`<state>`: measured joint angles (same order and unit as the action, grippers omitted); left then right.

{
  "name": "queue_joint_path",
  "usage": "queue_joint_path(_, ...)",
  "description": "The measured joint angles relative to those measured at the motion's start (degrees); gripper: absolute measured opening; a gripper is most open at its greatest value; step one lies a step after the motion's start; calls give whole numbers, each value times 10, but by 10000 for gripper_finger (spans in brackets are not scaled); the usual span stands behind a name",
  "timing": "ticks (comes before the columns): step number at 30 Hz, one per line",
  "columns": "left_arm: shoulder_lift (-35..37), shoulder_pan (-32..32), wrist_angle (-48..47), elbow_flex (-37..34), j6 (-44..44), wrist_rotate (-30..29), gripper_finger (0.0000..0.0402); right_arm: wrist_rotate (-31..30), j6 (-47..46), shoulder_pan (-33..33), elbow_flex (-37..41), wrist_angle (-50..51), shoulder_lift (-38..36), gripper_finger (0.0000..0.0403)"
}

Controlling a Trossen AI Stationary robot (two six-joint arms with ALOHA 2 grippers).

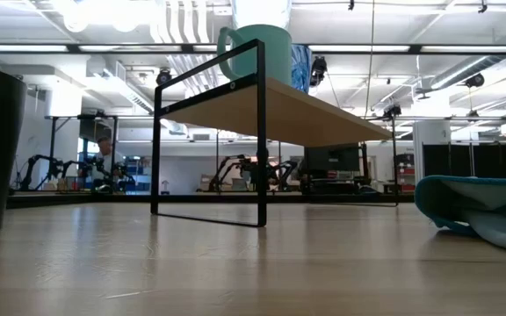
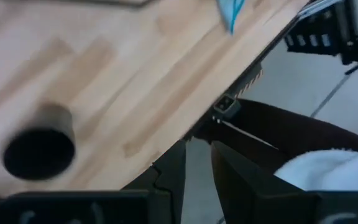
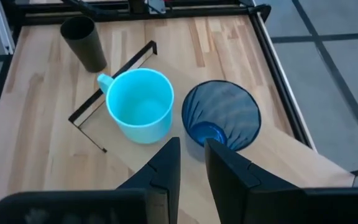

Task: Stack small to large cups/mugs on shelf
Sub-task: Put the black cup on the shelf

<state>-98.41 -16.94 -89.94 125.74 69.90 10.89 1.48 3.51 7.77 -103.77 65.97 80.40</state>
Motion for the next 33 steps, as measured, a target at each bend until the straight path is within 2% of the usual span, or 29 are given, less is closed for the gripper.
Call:
queue_joint_path(4, -23, -44, 0, -33, 70, -4, 63, 0, -5, 0, 0, 1, 6, 68)
queue_joint_path(8, -28, -74, -1, -100, 154, -2, 63, 0, -5, 0, 1, 4, 9, 68)
queue_joint_path(15, 6, -99, -1, -228, 274, -5, 63, 0, -8, 0, 1, 30, 9, 68)
queue_joint_path(18, 14, -100, 5, -273, 287, -6, 63, 0, -9, 0, 1, 44, 8, 68)
queue_joint_path(22, 41, -100, 73, -337, 288, -9, 63, 0, -13, 0, 1, 53, 8, 68)
queue_joint_path(29, 94, -100, 111, -454, 289, -11, 63, 0, -67, -1, 1, 83, 7, 68)
queue_joint_path(33, 133, -100, 172, -511, 289, -22, 63, 0, -98, -5, 2, 90, 7, 68)
